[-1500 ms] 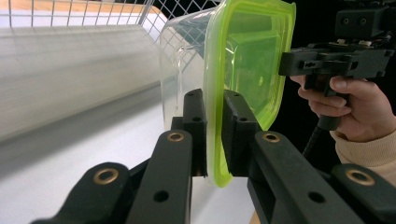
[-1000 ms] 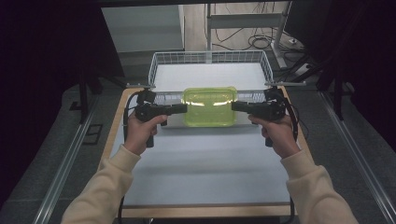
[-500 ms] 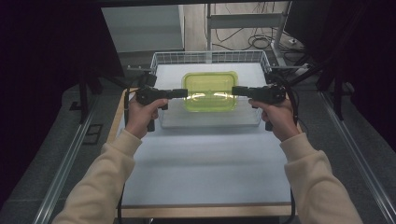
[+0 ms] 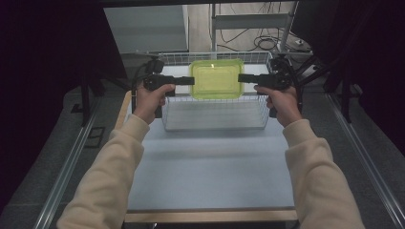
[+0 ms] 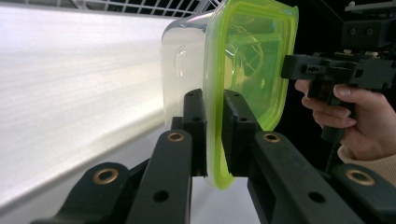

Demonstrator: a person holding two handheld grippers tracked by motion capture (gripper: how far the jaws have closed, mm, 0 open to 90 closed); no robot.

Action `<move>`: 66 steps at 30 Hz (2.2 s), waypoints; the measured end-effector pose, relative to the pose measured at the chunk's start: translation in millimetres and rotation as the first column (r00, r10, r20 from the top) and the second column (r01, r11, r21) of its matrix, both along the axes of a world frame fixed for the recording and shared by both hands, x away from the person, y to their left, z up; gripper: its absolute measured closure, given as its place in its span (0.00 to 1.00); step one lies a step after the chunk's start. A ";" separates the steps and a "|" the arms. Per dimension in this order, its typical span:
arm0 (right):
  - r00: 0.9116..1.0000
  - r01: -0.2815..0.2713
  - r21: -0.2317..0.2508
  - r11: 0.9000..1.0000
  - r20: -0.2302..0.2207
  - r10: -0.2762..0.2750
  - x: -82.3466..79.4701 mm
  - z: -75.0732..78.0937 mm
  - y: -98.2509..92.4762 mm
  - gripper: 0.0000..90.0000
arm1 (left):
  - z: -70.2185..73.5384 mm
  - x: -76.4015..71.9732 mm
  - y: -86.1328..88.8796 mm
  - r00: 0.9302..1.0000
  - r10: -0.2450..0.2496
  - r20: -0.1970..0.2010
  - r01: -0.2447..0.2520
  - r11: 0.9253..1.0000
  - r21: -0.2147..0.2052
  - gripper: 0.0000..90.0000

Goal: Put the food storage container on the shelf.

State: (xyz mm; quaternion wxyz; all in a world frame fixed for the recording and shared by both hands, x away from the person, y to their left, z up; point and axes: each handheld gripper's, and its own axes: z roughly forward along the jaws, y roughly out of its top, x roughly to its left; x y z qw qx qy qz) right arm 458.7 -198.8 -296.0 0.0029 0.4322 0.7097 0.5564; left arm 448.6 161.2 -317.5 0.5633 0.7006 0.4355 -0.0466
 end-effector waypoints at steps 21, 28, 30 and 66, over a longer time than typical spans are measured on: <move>0.991 0.029 -0.009 1.000 -0.134 -0.030 46.3 -8.2 5.2 0.89 | -11.8 47.9 2.1 0.990 0.014 -0.138 -0.019 0.999 -0.032 0.91; 0.986 0.050 -0.012 0.999 -0.159 -0.052 59.6 -14.4 5.9 0.86 | -14.4 60.9 0.0 0.985 0.044 -0.166 -0.053 0.997 -0.055 0.88; 0.987 0.062 -0.034 0.997 -0.145 -0.066 61.2 -14.8 8.4 0.84 | -15.7 63.8 -0.6 0.985 0.050 -0.168 -0.061 0.996 -0.058 0.87; 0.993 0.055 -0.061 0.997 0.112 -0.048 -25.2 -18.0 -18.4 0.42 | -17.8 -37.8 18.2 0.991 0.074 0.111 -0.080 0.996 0.043 0.29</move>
